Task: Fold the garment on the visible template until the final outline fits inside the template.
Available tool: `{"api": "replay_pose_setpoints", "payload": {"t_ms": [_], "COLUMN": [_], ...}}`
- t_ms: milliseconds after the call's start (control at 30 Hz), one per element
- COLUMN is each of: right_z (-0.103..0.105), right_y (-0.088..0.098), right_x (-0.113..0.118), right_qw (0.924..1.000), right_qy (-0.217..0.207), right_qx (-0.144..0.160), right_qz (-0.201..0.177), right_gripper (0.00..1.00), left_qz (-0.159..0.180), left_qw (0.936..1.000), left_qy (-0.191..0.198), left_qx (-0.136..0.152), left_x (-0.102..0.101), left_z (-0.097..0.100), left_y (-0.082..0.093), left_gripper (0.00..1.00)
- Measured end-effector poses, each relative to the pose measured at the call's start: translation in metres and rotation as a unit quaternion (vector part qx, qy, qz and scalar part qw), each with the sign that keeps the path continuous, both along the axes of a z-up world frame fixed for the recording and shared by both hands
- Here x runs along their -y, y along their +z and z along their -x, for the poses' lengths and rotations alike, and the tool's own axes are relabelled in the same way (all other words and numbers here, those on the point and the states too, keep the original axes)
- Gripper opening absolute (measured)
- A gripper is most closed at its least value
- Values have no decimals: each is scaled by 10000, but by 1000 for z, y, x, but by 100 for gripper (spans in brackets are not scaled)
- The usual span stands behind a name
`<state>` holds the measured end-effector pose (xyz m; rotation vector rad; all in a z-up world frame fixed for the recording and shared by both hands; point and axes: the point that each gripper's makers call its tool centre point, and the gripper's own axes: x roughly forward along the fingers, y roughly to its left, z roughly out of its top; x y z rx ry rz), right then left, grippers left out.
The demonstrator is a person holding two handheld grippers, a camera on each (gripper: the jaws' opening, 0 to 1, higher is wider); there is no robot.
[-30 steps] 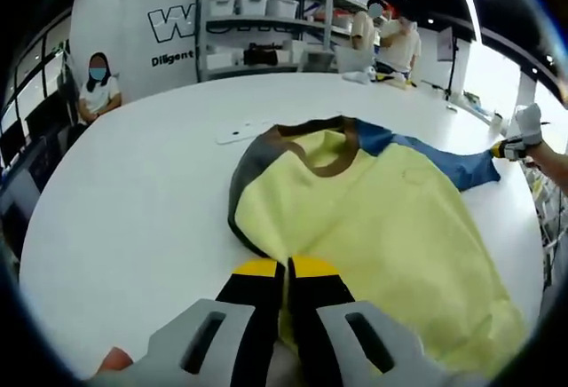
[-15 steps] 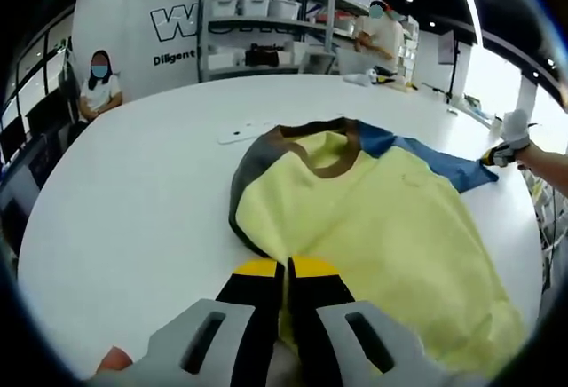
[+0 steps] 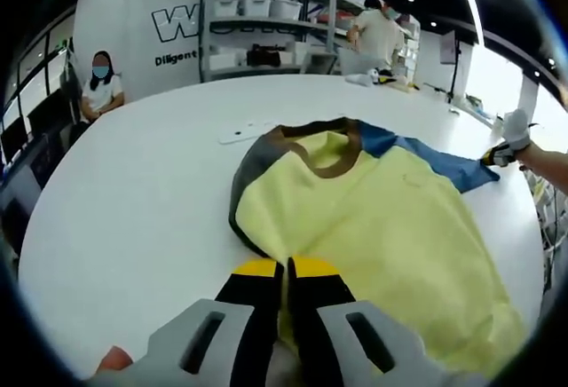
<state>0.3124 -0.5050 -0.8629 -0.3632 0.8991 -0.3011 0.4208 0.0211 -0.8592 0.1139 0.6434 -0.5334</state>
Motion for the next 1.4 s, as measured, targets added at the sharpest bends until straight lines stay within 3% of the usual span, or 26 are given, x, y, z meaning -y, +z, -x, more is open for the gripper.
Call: {"api": "replay_pose_setpoints", "payload": {"t_ms": [200, 600, 733, 1033, 1167, 1233, 1333, 1400], "right_z": [4, 2, 8, 18, 19, 10, 0, -1], "right_y": [2, 25, 31, 24, 44, 65, 87, 99], "right_x": [11, 23, 31, 42, 48, 40, 24, 11], "right_qw": [9996, 9978, 9970, 9959, 9907, 9866, 9806, 9803], "right_qy": [-116, -236, -384, -697, -896, -777, -628, -480], "right_qx": [-48, 346, 473, 532, 1000, 1427, 1857, 1912], "right_qz": [252, 509, 483, 225, 195, 139, 32, 101], "right_gripper": [9, 14, 15, 14, 9, 9, 21, 23], "left_qz": [26, 43, 46, 32, 32, 34, 56, 61], "left_qw": [10000, 10000, 10000, 10000, 9999, 9999, 9999, 9999], "left_qy": [24, 58, 71, 80, 114, 137, 145, 141], "left_qx": [-19, -38, -53, -49, -48, -41, -50, -46], "left_x": [-1, -2, -3, -3, -4, -4, -3, -1], "left_z": [-1, 0, 0, 0, 0, -1, 0, 0], "left_y": [0, 0, 0, 0, 0, 0, 0, 0], "left_gripper": [2, 7, 9, 11, 12, 13, 16, 20]}}
